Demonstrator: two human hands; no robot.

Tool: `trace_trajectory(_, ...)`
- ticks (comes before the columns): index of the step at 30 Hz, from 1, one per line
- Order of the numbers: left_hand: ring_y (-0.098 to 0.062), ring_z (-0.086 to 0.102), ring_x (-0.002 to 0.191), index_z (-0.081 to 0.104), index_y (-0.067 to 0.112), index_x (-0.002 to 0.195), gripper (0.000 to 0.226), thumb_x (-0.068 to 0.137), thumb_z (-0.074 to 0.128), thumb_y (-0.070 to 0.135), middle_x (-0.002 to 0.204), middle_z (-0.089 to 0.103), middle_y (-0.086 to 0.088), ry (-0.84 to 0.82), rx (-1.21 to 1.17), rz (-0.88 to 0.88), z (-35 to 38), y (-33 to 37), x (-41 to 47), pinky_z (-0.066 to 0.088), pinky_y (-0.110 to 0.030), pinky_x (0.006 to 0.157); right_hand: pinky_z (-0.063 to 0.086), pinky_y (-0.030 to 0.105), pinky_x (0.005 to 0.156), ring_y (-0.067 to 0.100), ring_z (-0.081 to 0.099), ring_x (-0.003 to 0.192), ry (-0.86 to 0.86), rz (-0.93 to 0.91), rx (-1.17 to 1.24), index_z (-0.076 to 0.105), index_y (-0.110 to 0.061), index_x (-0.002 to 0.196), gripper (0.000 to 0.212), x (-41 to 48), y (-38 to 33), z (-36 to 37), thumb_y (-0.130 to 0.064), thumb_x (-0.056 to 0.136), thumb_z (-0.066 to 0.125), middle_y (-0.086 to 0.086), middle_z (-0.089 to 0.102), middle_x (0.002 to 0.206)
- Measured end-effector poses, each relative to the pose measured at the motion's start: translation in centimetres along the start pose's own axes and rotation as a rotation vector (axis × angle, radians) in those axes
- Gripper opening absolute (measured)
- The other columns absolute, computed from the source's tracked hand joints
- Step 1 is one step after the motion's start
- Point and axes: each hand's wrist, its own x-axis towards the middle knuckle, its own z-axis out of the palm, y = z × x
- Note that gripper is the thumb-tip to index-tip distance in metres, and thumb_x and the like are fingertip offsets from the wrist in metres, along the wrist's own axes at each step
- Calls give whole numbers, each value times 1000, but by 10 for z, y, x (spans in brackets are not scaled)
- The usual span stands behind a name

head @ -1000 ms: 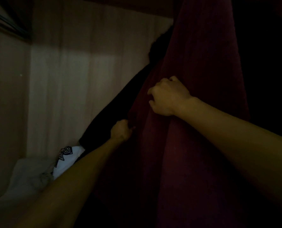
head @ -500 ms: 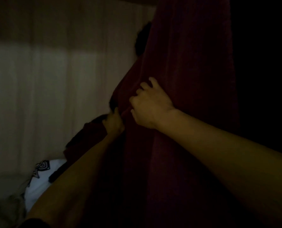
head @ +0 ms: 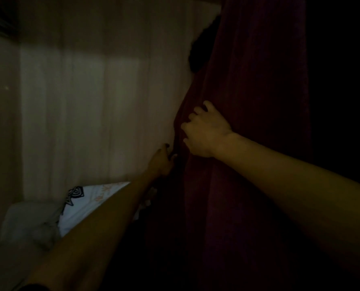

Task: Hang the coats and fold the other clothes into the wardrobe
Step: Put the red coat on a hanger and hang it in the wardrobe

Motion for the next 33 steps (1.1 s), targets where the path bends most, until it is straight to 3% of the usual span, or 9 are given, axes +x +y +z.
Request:
trace_trajectory(5,-33,48,122,28,13,144,58,97,39,44,142,43,-16,91,172,101,-69,4,-30,40,-40,100,17,48,112,27,37,127,43,-28,51,46,-19,135,51,-4,-24,-21,-48,93,40,8,46,138)
trace_trajectory(13,-33,50,118,31,12,144,57,96,40,43,137,48,-18,42,259,225,-107,27,-82,42,-41,96,20,46,111,28,35,130,-26,-37,119,46,-15,133,46,-31,-44,-69,-41,97,36,10,44,141)
trace_trajectory(17,-32,47,122,31,12,144,59,97,36,47,140,45,-16,62,289,218,-121,32,-110,40,-42,100,20,47,110,27,37,128,-110,-44,87,43,-16,135,47,-47,-52,-84,-40,96,36,9,44,140)
trace_trajectory(21,-30,52,115,36,12,139,55,97,35,46,135,51,-15,71,297,233,-140,35,-149,42,-34,90,23,44,109,24,42,123,-75,-81,116,52,-19,125,38,-71,-63,-105,-38,95,39,6,50,133)
trace_trajectory(24,-29,48,121,30,11,144,57,98,35,46,141,45,-14,57,348,183,-157,44,-184,38,-33,93,24,45,109,25,43,123,-52,-94,145,54,-17,124,38,-95,-67,-124,-38,95,40,8,51,133)
trace_trajectory(29,-32,52,115,39,8,138,56,98,36,47,135,50,-18,79,347,117,-187,61,-248,43,-41,96,30,41,103,26,47,116,50,-112,232,58,-15,117,35,-140,-74,-153,-36,93,42,10,55,126)
trace_trajectory(33,-35,56,110,43,6,134,71,87,27,56,127,57,-21,134,363,82,-206,77,-309,44,-44,92,34,40,97,25,50,109,149,-130,366,61,-14,108,31,-184,-85,-165,-33,93,42,9,59,117)
